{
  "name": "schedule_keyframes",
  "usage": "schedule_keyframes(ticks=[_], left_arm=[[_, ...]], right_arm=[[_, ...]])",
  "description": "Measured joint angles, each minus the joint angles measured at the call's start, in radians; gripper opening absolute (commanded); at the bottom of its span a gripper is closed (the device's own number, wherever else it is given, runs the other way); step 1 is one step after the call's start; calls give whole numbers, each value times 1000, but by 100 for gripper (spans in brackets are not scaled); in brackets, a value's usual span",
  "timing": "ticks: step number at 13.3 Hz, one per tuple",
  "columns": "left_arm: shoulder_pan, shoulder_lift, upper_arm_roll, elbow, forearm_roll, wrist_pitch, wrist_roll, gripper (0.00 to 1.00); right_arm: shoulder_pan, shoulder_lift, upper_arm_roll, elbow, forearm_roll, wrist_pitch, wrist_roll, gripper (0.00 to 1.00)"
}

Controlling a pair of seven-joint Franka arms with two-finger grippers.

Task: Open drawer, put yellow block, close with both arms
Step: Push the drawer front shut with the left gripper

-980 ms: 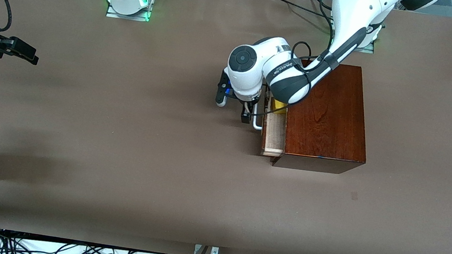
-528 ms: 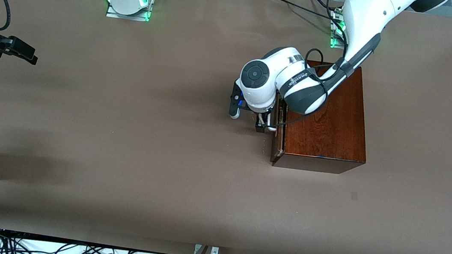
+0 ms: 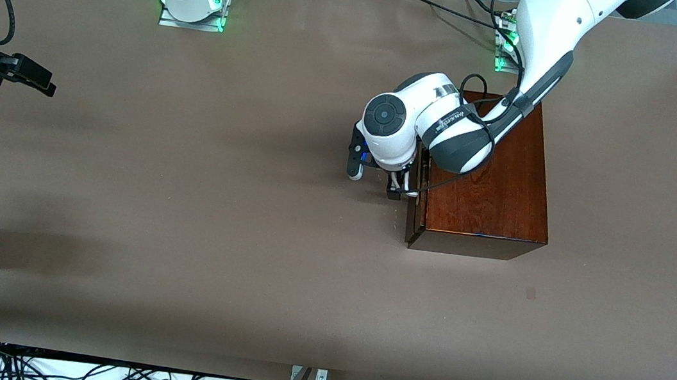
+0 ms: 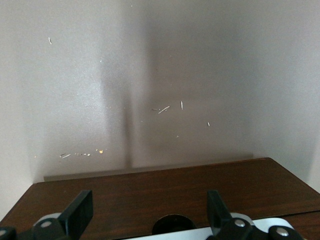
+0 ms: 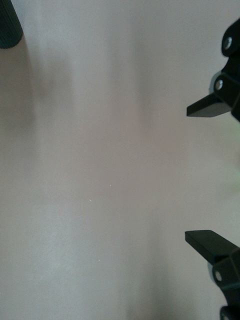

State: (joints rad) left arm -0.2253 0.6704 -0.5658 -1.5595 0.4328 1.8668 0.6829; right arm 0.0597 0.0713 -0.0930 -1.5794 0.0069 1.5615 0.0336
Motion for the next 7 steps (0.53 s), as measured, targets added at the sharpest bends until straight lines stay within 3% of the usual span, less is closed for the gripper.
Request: schedule_keyframes(ticks=[7], left_arm=[[6,-2,1,0,0,-10,0,100]], right_arm=[[0,0,0,0,0,0,0,100]])
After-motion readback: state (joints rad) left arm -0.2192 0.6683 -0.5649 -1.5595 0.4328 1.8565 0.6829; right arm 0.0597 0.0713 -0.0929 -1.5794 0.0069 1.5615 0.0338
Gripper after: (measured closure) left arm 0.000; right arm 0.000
